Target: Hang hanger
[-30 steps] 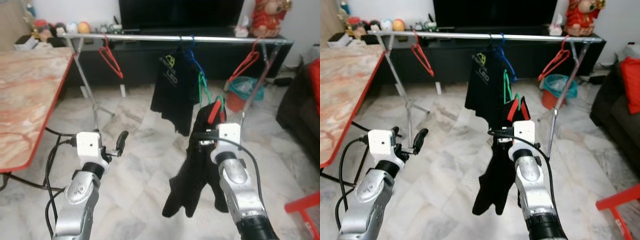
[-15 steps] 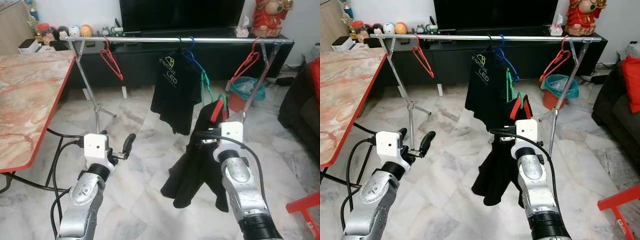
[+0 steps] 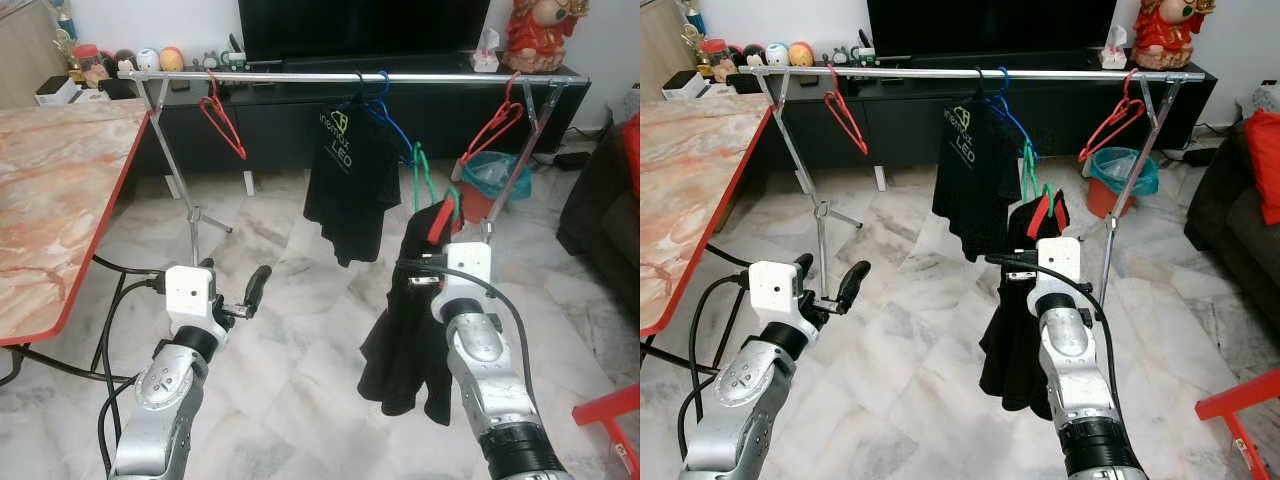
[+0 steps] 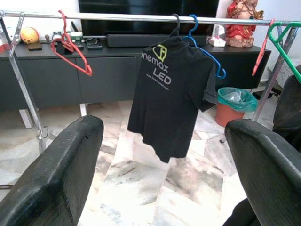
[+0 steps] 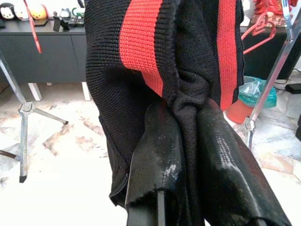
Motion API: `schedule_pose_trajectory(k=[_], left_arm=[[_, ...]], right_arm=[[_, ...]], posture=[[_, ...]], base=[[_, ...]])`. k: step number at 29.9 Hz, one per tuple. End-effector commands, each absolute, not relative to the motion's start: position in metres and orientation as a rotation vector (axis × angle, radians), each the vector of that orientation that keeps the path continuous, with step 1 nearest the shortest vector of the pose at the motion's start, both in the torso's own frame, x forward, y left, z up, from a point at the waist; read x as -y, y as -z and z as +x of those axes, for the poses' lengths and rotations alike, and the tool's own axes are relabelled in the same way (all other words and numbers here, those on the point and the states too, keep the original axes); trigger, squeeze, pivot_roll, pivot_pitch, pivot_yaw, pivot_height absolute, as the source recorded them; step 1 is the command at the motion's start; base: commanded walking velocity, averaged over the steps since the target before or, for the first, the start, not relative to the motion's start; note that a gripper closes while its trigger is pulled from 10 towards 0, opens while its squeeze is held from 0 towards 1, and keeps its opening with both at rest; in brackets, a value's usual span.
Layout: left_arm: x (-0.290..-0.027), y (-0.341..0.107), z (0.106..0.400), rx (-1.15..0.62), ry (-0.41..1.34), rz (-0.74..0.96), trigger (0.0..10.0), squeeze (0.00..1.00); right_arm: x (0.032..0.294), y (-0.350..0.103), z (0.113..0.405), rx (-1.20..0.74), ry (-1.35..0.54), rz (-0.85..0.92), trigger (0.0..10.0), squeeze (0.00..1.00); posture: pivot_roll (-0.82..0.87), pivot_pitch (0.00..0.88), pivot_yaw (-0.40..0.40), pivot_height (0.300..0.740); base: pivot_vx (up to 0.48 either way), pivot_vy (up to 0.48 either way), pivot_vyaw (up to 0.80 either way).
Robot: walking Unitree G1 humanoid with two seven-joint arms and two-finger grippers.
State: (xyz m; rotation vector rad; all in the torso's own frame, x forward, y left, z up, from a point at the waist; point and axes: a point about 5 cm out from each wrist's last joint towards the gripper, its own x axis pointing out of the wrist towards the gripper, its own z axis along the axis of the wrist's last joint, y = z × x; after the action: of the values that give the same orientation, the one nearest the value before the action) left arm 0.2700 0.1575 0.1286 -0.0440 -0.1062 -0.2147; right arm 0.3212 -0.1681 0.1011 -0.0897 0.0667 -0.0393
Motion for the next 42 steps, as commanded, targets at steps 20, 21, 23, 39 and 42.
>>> schedule_pose_trajectory(k=[20, 21, 23, 39, 42], left_arm=[[-0.1629, -0.1306, 0.2696, 0.106, 0.207, -0.043, 10.0, 0.00], [-0.1627, -0.1316, 0.2703, 0.111, 0.208, -0.046, 10.0, 0.00], [-0.1627, -0.1320, 0.2705, 0.114, 0.207, -0.051, 10.0, 0.00], [-0.1609, -0.1307, 0.2682, 0.112, 0.211, -0.050, 10.0, 0.00], [-0.1593, -0.1315, 0.2693, 0.114, 0.213, -0.051, 10.0, 0.00]], right_arm=[[0.1632, -0.1094, 0.3263, -0.018, 0.038, -0.061, 10.0, 0.00], [0.1623, -0.1106, 0.3268, -0.013, 0.035, -0.060, 10.0, 0.00], [0.1617, -0.1111, 0.3268, -0.010, 0.031, -0.060, 10.0, 0.00], [0.1609, -0.1066, 0.3250, -0.028, 0.026, -0.066, 10.0, 0.00], [0.1618, -0.1071, 0.3259, -0.029, 0.027, -0.065, 10.0, 0.00]], posture=[[0.05, 0.000, 0.015, 0.740], [0.05, 0.000, 0.014, 0.740], [0.05, 0.000, 0.014, 0.740], [0.05, 0.000, 0.008, 0.740], [0.05, 0.000, 0.001, 0.740]], base=[[0.000, 0.000, -0.19], [0.000, 0.000, 0.00], [0.000, 0.000, 0.00], [0.000, 0.000, 0.00], [0.000, 0.000, 0.00]])
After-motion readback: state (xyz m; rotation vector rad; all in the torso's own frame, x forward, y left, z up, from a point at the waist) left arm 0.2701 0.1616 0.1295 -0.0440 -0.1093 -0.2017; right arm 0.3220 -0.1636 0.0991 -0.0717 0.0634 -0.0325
